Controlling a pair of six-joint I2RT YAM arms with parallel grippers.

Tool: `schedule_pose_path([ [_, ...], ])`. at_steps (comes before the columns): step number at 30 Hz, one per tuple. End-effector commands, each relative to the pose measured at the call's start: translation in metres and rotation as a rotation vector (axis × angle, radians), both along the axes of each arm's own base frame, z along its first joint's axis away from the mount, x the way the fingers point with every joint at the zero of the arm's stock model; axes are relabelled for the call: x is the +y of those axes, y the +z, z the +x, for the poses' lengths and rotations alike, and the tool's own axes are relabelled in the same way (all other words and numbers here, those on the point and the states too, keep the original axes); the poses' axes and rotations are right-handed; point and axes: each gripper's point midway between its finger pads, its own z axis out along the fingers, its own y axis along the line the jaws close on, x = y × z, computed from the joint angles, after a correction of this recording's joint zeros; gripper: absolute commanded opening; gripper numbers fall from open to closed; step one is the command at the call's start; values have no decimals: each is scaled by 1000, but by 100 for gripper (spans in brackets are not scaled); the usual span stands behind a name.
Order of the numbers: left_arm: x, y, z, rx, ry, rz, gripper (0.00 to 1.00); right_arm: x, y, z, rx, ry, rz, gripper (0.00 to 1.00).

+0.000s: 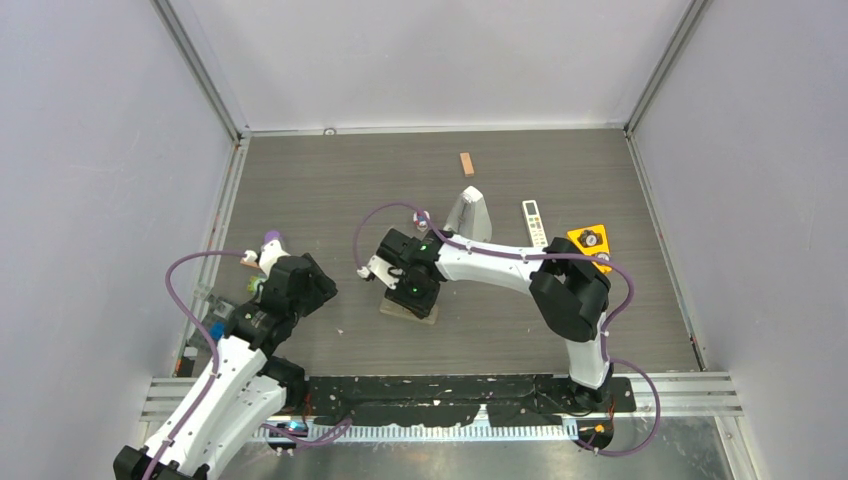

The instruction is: Load the batteries into the remote control

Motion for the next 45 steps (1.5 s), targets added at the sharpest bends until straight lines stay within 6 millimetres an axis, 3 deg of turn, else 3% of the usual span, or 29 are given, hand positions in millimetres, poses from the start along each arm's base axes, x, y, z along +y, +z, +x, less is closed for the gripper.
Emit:
schedule_pose_path([
  [1,1,13,7,-41,12,-1,64,9,14,-5,6,34,65,15],
  [25,-1,11,7,-36,-3,-5,64,7,7,8,-50,109,19,23],
  [45,-5,11,9,-40,-22,-14,65,13,-2,5,-40,121,40,35],
])
